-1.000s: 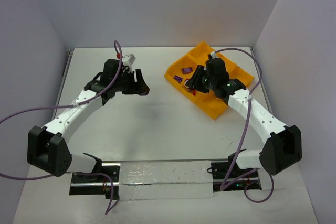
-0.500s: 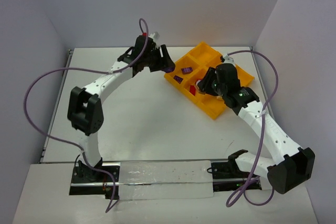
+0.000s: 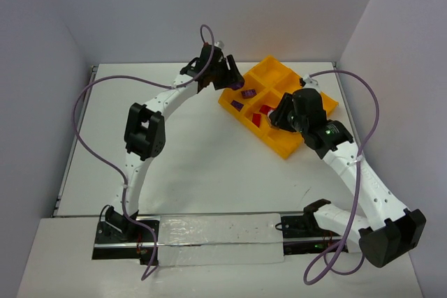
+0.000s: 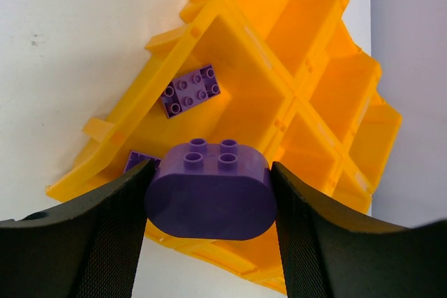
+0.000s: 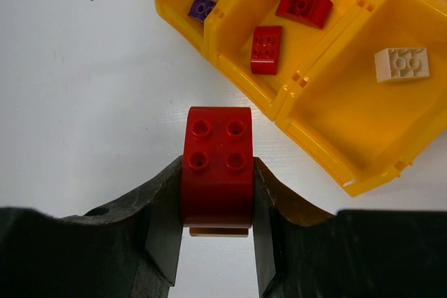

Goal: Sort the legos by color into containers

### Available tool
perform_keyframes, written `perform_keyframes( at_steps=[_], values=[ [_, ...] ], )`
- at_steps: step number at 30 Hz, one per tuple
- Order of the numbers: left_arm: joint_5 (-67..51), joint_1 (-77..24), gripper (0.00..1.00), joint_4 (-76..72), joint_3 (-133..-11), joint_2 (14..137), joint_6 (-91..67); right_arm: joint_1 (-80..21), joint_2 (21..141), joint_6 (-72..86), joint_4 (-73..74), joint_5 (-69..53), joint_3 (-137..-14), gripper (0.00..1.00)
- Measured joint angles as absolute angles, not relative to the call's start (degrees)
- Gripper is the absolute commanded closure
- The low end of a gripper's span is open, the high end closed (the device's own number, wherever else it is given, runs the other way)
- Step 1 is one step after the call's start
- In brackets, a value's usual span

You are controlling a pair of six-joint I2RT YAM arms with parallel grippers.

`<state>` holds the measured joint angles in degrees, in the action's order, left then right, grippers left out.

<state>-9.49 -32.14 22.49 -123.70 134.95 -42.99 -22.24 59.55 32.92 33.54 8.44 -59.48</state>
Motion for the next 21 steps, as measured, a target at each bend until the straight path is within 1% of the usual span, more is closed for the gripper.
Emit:
perform_keyframes(
  at_steps=[1, 4, 8, 11, 13, 16, 18, 19, 21],
  values=[
    [-9.70, -32.16, 0.40, 22.48, -123.70, 135.23, -43.11, -22.24, 59.48, 32.92, 33.77, 8.43, -59.48, 1.00],
    [-10.42, -32.30, 0.26, 22.39, -123.94, 135.85, -43.29, -22.24, 59.48, 32.93, 34.22, 8.38, -59.48, 1.00],
    [-11.55, -32.64, 0.16, 22.39, -124.16, 136.00, -43.31, -22.24, 59.48, 32.95, 34.35, 8.19, -59.48, 1.00],
    [-12.56, -32.82, 0.14, 22.21, -124.60, 136.00, -43.19, -22.24, 59.55, 32.95, 34.36, 8.13, -59.48, 1.00],
    [-12.93, -32.88, 0.11, 22.04, -124.78, 135.99, -42.97, -22.24, 59.66, 32.98, 34.35, 8.06, -59.48, 1.00],
    [-13.27, -32.91, 0.11, 22.04, -124.86, 135.92, -42.31, -22.24, 60.04, 33.15, 34.35, 7.65, -59.48, 1.00],
    [-13.26, -32.91, 0.14, 22.44, -124.84, 135.45, -41.61, -22.24, 60.37, 33.20, 34.34, 7.28, -59.48, 1.00],
    [-13.15, -32.91, 0.16, 22.80, -124.63, 134.88, -41.20, -22.24, 60.55, 33.23, 34.33, 7.02, -59.48, 1.00],
    [-12.62, -32.91, 0.25, 22.95, -122.89, 132.60, -40.24, -22.24, 60.86, 33.33, 34.28, 6.55, -59.48, 1.00]
  ],
)
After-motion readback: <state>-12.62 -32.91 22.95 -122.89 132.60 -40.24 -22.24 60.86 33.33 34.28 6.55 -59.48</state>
